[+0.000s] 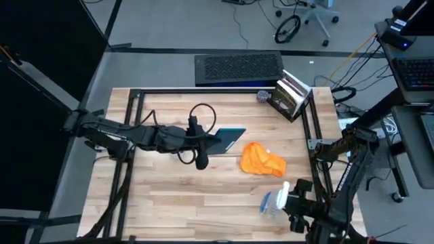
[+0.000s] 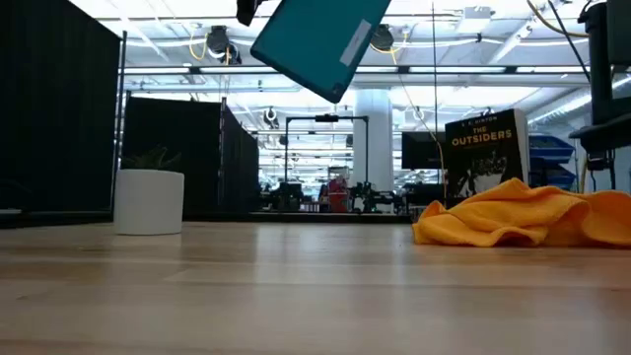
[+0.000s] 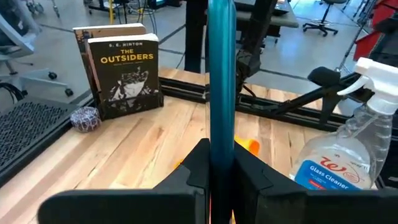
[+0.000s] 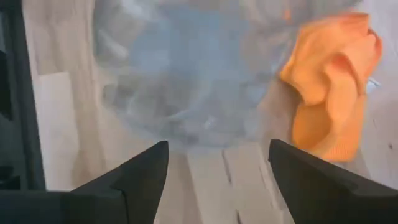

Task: Apply microfiber cloth
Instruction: Spray the blue tablet with the transparent spray bottle

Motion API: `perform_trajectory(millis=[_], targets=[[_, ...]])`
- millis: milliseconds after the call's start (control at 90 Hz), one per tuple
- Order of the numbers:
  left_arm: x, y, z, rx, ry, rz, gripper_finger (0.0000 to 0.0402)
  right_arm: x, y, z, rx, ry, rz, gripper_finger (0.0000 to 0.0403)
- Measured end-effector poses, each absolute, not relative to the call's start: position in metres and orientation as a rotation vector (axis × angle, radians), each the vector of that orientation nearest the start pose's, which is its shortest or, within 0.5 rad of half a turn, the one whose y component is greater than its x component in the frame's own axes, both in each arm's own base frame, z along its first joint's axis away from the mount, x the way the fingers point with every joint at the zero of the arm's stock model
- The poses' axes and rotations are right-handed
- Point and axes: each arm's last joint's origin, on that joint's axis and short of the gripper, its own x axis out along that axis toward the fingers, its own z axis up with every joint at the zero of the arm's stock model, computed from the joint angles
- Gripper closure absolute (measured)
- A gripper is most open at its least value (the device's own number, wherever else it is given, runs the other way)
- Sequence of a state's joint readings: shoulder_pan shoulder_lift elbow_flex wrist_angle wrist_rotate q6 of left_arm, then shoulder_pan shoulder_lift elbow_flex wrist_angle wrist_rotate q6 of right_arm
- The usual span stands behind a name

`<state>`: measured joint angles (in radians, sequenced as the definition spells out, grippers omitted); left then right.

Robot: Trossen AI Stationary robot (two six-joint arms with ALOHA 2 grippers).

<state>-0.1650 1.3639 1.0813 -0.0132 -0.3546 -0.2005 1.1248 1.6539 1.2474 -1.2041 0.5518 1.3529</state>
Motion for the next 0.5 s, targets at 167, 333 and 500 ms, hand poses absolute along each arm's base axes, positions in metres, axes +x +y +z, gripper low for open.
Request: perform_trajectory(millis=[167, 333, 500], targets=[[0.312, -0.042, 0.317, -0.123, 0.282, 0.21, 0.0386, 0.136, 0.244, 0.218, -0.06, 1.06, -0.344, 0.0142], [0.317, -0.043, 0.309, -0.116, 0.307, 0.205, 0.0386, 0.138, 0.24, 0.212, -0.088, 0.976, -0.367, 0.0142], [0.317, -0.043, 0.308, -0.113, 0.318, 0.207, 0.0386, 0.138, 0.237, 0.215, -0.074, 0.983, -0.373, 0.0142]])
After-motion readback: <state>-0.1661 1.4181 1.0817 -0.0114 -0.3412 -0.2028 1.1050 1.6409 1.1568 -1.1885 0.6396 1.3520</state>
